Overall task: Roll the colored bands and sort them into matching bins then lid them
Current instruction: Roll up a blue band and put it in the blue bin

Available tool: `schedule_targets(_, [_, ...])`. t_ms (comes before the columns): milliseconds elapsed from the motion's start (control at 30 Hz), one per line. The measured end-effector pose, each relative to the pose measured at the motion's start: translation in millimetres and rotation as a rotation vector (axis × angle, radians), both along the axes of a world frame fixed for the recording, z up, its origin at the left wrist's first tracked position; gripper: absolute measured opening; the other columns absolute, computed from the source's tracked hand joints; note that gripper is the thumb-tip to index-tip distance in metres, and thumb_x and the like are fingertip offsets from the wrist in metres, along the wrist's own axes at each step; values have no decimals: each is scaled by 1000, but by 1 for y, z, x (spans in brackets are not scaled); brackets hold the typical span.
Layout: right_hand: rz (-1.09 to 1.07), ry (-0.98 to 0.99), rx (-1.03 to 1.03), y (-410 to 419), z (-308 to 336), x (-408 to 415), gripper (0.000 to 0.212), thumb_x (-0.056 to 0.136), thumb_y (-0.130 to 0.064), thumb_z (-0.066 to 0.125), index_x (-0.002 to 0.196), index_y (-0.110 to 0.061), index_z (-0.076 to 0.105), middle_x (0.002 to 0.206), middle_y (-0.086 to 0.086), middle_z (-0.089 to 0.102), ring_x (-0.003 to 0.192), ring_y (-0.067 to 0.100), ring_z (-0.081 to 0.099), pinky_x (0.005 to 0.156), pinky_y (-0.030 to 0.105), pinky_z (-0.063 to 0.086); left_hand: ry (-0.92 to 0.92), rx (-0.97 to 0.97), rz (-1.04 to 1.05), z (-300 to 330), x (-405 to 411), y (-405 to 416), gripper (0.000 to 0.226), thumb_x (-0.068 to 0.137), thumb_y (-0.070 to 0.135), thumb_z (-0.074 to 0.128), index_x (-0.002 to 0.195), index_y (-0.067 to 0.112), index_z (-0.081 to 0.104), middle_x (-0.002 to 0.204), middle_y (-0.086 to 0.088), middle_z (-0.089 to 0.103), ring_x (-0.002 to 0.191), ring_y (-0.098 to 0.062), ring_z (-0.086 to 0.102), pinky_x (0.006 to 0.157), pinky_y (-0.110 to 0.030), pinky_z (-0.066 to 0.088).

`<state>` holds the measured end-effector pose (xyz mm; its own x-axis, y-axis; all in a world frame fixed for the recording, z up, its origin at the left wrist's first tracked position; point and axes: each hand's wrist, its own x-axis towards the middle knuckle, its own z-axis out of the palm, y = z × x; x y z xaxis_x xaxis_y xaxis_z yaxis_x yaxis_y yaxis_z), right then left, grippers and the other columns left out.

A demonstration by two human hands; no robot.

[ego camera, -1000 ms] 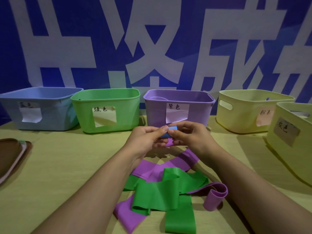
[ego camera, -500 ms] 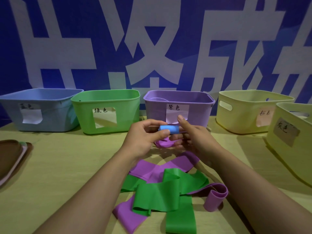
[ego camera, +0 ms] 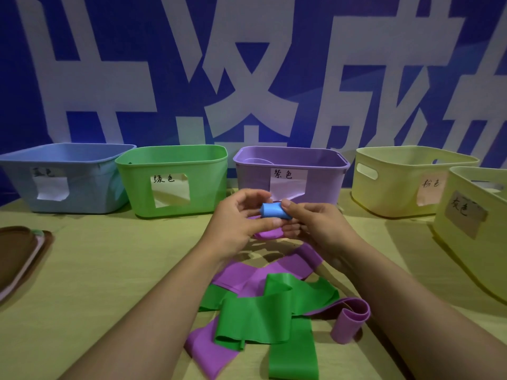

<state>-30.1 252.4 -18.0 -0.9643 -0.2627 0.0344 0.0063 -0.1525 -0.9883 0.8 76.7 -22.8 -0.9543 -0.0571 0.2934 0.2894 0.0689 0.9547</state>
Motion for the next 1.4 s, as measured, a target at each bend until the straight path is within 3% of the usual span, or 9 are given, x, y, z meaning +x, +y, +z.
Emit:
schedule_targets(167, [-26, 52, -99, -5, -1, 1, 32, 97, -19, 66, 111, 10, 69, 82, 18, 73, 61, 13, 69, 58, 19, 54, -144, 334, -10, -5, -1, 12, 52, 75, 25, 81, 120, 1, 68, 112, -18, 76, 105, -28, 74, 97, -36, 58])
schedule_targets(300, [5, -5, -224, -17, -5, 3, 29, 96, -19, 69, 109, 6, 71, 94, 23, 76, 73, 18, 74, 68, 23, 61, -136, 653, 10, -4, -1, 26, 22, 91, 9, 71, 111, 0, 70, 101, -17, 76, 85, -18, 76, 75, -24, 62])
schedule_targets(467, [92, -111, -311, -24, -1, 11, 26, 93, -14, 69, 110, 6, 70, 102, 25, 75, 85, 23, 75, 85, 29, 62, -139, 794, 7, 1, 1, 28, 48, 78, 19, 76, 120, -5, 69, 98, -18, 73, 80, -20, 72, 68, -25, 62])
schedule_targets(633, [99, -86, -265, -25, 1, 15, 34, 89, -17, 73, 112, 8, 68, 110, 31, 72, 89, 29, 71, 87, 34, 58, -140, 708, 99, 3, -1, 23, 21, 93, 12, 71, 109, -2, 72, 84, -13, 74, 68, -15, 71, 57, -22, 57])
schedule_targets(800, [25, 58, 2, -14, 4, 12, 36, 99, -34, 63, 112, -1, 69, 101, 14, 78, 88, 27, 73, 80, 32, 61, -77, 582, 181, 16, -8, -4, 7, 99, 11, 63, 99, 8, 69, 94, -11, 72, 85, -17, 69, 79, -25, 61])
schedule_targets(900, [1, 181, 208, -10, 8, 11, 30, 99, -37, 63, 107, -10, 72, 97, 4, 80, 93, 25, 74, 84, 34, 60, -48, 446, 234, 16, -11, -23, 9, 100, 11, 63, 104, 7, 70, 97, -9, 72, 92, -17, 67, 79, -23, 60])
schedule_targets(1000, [14, 294, 360, -19, 21, 10, 22, 98, -38, 65, 103, -18, 73, 93, -5, 79, 90, 17, 75, 83, 29, 59, -32, 360, 312, 22, -16, -49, 26, 99, 11, 64, 122, -1, 67, 99, -5, 71, 93, -15, 65, 80, -22, 58])
schedule_targets(1200, [57, 574, 639, -69, 51, 6, 25, 97, -44, 64, 113, -26, 69, 103, -12, 73, 95, -1, 68, 89, 25, 55, 55, 223, 429, 50, -14, -101, 28, 97, 19, 69, 123, 8, 68, 98, 5, 72, 87, -4, 67, 83, -20, 58])
schedule_targets(1400, [21, 798, 797, -140, 67, 12, 41, 96, -56, 59, 125, -28, 64, 113, -14, 70, 104, 4, 64, 95, 39, 56, 119, 68, 566, 77, -6, -167, 25, 94, 26, 74, 115, 12, 74, 103, 3, 76, 99, -14, 70, 102, -39, 56])
